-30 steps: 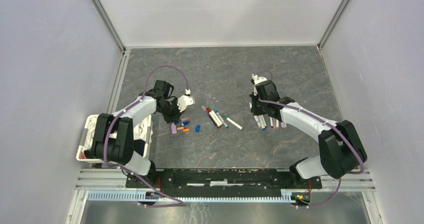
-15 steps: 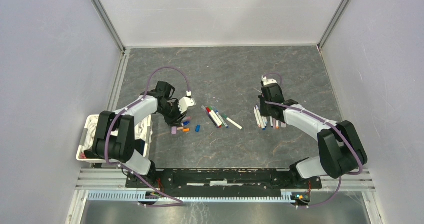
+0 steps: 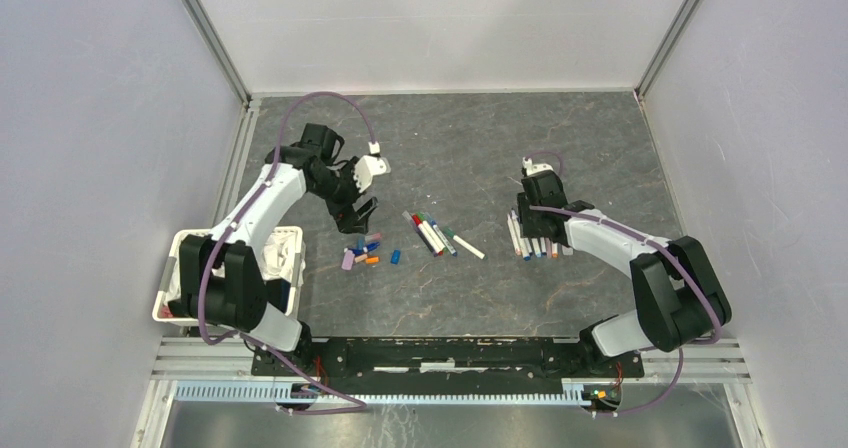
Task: Open the pen caps
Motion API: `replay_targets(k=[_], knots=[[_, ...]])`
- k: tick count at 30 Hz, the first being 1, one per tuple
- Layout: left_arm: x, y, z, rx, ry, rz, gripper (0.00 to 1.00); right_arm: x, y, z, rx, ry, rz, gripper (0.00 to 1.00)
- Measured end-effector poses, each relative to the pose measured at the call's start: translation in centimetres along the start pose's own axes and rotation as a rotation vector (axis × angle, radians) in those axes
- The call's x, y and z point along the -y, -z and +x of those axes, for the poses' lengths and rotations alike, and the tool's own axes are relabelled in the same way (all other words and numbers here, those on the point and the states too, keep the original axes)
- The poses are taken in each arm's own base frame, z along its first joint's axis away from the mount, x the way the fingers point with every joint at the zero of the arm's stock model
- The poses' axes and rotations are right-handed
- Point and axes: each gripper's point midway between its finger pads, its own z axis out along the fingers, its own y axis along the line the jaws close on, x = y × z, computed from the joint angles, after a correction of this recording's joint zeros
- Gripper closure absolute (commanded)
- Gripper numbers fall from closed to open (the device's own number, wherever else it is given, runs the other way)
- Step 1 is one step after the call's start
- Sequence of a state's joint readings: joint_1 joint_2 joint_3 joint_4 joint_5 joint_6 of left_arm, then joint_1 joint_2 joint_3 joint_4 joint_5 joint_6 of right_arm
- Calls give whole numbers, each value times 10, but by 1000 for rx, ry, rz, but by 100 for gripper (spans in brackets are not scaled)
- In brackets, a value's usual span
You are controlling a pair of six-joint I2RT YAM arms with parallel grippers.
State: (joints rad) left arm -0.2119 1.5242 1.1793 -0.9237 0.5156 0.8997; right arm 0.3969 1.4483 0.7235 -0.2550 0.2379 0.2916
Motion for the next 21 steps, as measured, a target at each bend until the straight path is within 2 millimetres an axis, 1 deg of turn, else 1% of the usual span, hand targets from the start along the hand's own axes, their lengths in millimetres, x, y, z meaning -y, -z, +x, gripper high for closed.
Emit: replay_targets(k=[4,7,9,11,14,15,17,19,21], knots=[[-4,19,-19,30,18,-37,0,-8,8,-12,32,-6,-45,46],[-11,34,-31,51,39,-96,0,-22,20,-25,79,8,-99,39],[-18,44,-36,62,54,-157,0,-42,28,-33,113,49,-155,37],[-26,55,-40,73,73,-227,0,-70,37,-36,138,115,-232,36],[-40,71,-44,99,104,-328,0,-106,44,-33,148,206,-337,36],[-46,76,-44,107,117,-366,0,-119,45,-29,143,241,-378,36],[-56,86,-44,122,141,-425,0,-136,42,-17,117,294,-431,39],[-62,89,-41,121,154,-446,0,-145,37,-5,82,330,-462,42],[-62,87,-36,109,168,-436,0,-149,30,6,46,356,-480,45]])
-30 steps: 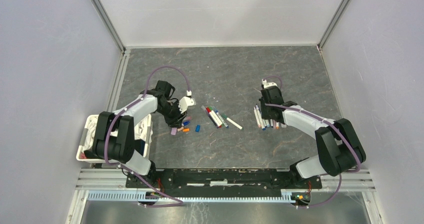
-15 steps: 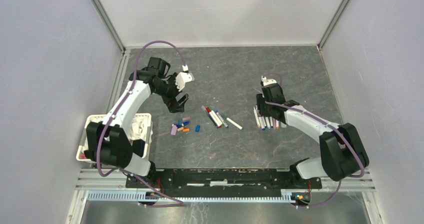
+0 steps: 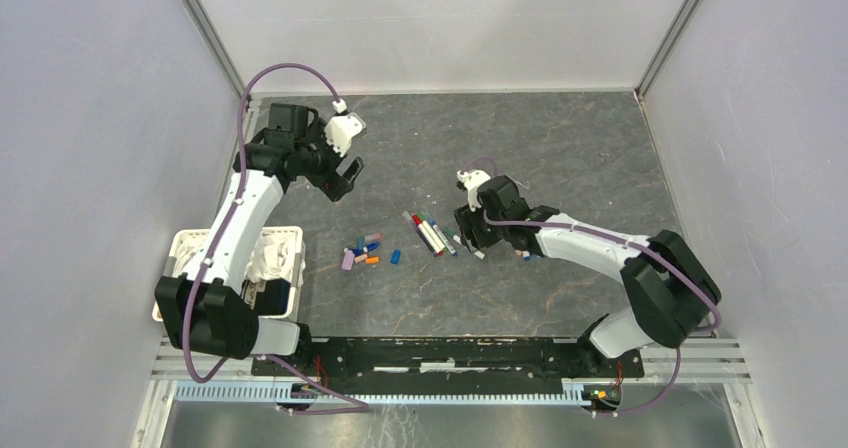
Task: Open the pen caps
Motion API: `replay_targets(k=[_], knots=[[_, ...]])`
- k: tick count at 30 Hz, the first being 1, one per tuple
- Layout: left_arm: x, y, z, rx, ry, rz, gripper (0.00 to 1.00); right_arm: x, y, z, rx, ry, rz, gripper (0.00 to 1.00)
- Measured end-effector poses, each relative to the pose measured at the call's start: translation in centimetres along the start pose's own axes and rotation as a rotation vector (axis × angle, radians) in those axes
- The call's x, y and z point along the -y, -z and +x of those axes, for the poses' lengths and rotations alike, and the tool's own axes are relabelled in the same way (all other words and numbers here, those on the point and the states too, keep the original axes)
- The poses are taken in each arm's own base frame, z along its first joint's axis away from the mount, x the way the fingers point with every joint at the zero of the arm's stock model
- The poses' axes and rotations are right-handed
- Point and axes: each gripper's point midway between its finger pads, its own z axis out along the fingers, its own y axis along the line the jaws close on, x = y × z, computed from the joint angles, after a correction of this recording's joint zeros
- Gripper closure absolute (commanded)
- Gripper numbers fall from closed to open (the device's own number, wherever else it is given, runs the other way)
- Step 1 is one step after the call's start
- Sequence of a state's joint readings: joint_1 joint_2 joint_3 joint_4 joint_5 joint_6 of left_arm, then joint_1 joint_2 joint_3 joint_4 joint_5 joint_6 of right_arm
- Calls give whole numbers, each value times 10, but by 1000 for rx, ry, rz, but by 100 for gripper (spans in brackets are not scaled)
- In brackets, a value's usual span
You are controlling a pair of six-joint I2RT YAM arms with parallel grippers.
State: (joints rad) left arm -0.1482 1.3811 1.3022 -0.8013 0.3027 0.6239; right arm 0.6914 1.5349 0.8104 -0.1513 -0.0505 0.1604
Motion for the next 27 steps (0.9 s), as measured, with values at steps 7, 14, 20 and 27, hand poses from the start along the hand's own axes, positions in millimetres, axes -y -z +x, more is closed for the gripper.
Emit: replay_targets(k=[7,14,20,27], knots=[[18,-8,16,-33,24,78,0,-1,-18,15,-51,19,-21,64],[60,-23,37,-49,41,235,0,4,-20,14,-44,36,2,91],[112,-26,38,-42,-59,392,0,5,-16,13,-47,39,11,100],[157,-26,27,-25,-189,508,0,-21,13,-27,51,26,-125,100]])
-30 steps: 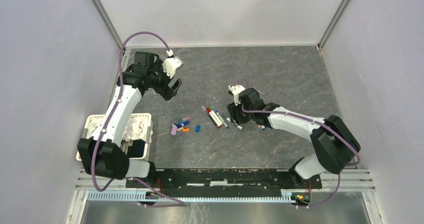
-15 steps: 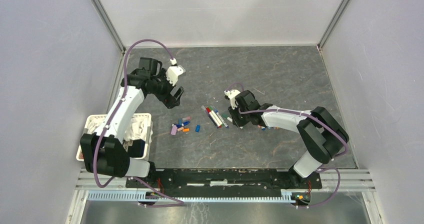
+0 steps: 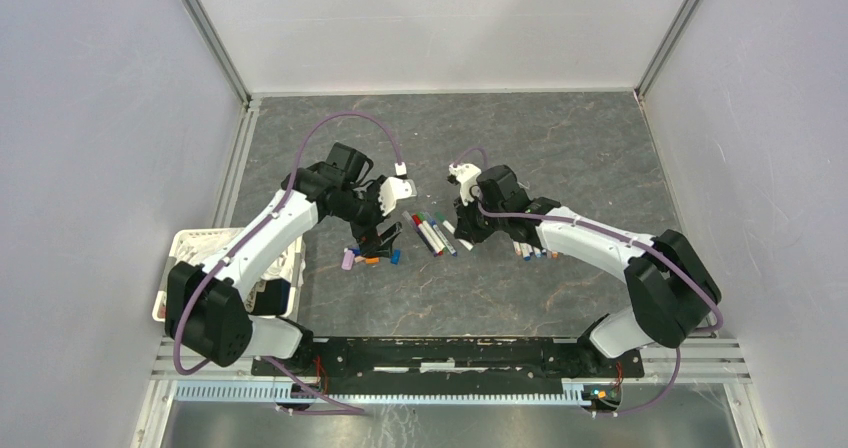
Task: Open the pen caps
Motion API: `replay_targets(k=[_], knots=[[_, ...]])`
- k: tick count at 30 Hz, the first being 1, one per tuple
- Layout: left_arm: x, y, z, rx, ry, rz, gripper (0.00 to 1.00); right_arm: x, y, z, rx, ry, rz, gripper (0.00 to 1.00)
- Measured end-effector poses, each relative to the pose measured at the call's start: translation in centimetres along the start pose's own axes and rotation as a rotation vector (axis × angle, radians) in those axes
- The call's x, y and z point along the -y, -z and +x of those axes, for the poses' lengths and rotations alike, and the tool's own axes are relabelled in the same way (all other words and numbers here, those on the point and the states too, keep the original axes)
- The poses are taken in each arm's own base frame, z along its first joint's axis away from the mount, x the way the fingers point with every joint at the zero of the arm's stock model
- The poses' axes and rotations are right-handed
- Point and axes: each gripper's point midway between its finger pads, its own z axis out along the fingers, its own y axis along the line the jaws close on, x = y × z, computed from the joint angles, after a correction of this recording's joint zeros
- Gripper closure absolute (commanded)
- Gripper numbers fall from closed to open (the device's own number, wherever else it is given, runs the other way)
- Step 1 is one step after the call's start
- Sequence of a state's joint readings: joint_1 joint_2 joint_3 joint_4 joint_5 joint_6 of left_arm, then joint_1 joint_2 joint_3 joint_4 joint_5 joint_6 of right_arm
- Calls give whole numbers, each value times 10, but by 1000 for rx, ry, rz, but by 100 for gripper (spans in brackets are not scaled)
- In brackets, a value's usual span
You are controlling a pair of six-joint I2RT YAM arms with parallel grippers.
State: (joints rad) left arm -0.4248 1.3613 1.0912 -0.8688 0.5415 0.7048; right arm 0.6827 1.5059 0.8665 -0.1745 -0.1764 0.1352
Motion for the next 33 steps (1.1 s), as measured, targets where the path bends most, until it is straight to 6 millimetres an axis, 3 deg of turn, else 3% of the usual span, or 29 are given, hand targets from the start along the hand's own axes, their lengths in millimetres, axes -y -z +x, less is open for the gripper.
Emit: replay_targets(k=[5,9,13,18,26,29,31,33], knots=[[13,-4,-7,21,-41,56,0,-47,16,-24,49,5,-254,100],[24,-3,-13,55,-76,98,0,-83,30,-19,23,6,-467,100],[40,4,-21,101,-139,149,7,-111,46,-15,1,12,-638,100],[55,8,-21,118,-191,205,20,-133,57,-21,-17,13,-780,100],[68,8,-15,104,-235,260,41,-142,52,-33,-43,-12,-846,100],[70,6,-14,99,-236,268,52,-143,50,-34,-57,-22,-856,100],[72,6,-12,93,-244,273,77,-144,50,-34,-66,-28,-864,100],[72,5,-11,90,-256,275,92,-146,51,-32,-78,-33,-879,100]])
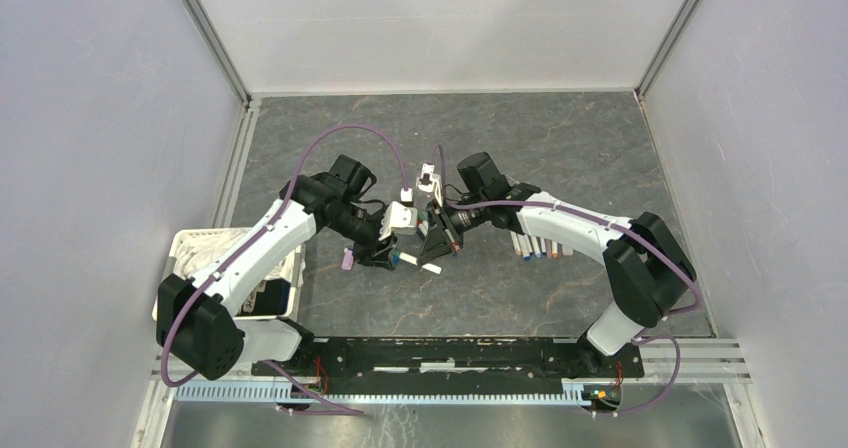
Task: Open the pen caps
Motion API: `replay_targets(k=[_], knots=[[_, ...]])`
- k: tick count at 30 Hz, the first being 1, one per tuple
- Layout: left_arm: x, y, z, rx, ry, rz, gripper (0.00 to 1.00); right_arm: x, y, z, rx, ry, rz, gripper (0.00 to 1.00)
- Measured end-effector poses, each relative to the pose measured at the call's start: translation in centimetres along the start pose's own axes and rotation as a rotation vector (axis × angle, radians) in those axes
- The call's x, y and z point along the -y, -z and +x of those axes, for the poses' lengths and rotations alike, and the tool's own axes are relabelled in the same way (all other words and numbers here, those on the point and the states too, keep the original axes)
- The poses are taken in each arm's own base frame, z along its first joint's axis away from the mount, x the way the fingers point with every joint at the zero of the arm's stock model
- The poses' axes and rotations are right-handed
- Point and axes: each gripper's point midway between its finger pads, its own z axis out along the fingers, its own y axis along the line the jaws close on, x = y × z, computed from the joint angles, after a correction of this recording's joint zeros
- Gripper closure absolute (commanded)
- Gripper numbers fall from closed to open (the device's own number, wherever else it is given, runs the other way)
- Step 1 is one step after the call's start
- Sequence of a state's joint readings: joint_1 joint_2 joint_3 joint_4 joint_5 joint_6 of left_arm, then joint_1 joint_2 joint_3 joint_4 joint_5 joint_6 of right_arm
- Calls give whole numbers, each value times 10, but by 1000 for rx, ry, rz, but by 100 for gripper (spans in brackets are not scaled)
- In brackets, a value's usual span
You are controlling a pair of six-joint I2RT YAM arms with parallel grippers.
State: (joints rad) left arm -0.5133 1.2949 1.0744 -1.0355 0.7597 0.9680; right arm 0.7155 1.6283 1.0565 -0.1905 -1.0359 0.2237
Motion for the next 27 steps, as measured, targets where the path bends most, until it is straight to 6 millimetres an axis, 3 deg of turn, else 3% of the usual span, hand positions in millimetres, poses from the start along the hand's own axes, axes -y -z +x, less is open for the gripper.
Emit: replay_targets(k=[1,8,12,15,22,27], knots=[[1,0,1,-5,-5,4,93,-1,-1,1,-5,-3,-4,100],[6,-1,5,-29,-12,19,95,3,-5,4,-17,-60,-11,57],[6,-2,5,-29,-16,22,97,5,-11,0,13,-80,-19,52],[6,-2,4,-29,-19,22,98,5,-17,3,23,-98,-32,57],[5,-1,8,-49,-18,13,98,-3,-27,3,17,-94,-76,100],[3,0,11,-69,-46,4,98,0,-26,5,17,-48,-70,100]])
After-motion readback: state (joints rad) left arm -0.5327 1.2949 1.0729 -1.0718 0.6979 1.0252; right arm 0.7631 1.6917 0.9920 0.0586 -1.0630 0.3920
